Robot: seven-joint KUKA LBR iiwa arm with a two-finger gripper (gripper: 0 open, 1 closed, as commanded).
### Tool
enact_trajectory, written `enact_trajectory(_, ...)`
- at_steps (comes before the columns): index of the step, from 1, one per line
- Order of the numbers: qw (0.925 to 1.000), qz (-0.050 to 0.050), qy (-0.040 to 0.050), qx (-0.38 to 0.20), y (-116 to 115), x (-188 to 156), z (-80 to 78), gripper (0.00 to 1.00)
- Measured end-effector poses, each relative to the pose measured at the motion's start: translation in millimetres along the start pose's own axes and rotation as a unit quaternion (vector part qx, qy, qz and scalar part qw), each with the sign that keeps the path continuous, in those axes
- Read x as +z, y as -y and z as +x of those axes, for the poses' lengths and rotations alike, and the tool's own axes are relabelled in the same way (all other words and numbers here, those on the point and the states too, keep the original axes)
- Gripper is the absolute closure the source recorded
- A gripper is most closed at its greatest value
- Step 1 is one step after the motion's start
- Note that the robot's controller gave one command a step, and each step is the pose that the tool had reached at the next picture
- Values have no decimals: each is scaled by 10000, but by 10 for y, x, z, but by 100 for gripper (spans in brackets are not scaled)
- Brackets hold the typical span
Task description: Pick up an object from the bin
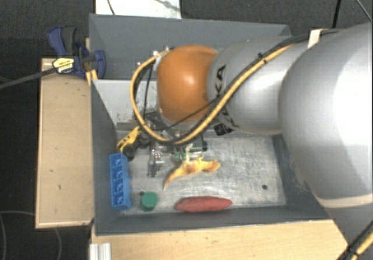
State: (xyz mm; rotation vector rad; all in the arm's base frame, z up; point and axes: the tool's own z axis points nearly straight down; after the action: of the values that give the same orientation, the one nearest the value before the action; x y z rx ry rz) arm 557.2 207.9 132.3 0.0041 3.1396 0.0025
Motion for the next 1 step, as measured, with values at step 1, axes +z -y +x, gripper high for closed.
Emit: enact_trajectory(1, 9930, -1, 14, -1178, -287, 115, -251, 0)
